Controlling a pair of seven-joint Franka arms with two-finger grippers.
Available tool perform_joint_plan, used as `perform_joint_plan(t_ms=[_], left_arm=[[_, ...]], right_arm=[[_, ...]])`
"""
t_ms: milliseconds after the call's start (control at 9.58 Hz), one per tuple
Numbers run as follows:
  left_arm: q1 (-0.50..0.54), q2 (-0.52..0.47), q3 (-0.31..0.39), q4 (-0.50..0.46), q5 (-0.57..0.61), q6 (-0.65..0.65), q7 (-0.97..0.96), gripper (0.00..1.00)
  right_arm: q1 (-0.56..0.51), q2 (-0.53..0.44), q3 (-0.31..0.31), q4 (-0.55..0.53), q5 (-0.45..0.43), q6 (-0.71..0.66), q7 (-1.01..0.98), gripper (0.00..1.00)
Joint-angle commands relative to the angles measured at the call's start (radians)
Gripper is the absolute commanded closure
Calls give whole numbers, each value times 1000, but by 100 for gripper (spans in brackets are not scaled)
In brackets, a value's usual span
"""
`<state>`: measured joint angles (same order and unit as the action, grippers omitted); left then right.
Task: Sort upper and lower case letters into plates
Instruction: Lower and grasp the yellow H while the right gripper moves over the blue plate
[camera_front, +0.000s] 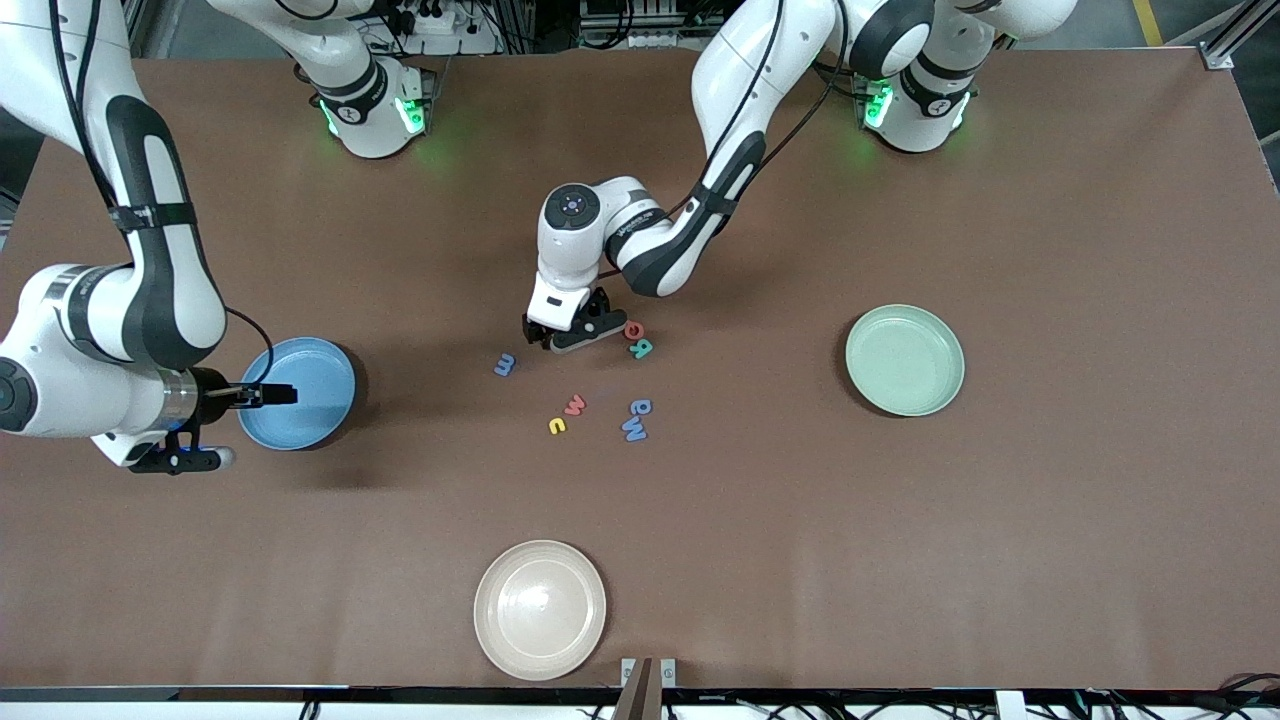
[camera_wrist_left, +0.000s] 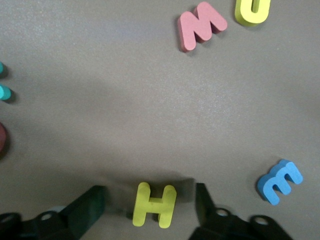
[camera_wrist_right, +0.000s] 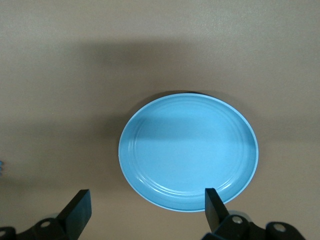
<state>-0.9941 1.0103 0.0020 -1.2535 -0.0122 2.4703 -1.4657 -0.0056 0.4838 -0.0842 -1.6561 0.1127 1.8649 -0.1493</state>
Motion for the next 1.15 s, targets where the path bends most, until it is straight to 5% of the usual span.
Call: perform_joint_plan(t_ms=[0, 626, 1043], left_arm=[[-12, 27, 12, 37, 21, -1, -25, 40], [-14, 27, 12, 36, 21, -4, -25, 48], [-14, 30, 12, 36, 21, -4, -24, 65]], right_arm=[[-2, 1, 0, -4, 21, 8, -18, 0], [-2, 1, 0, -5, 21, 10, -18, 0], [-1, 1, 0, -5, 21, 10, -18, 0]])
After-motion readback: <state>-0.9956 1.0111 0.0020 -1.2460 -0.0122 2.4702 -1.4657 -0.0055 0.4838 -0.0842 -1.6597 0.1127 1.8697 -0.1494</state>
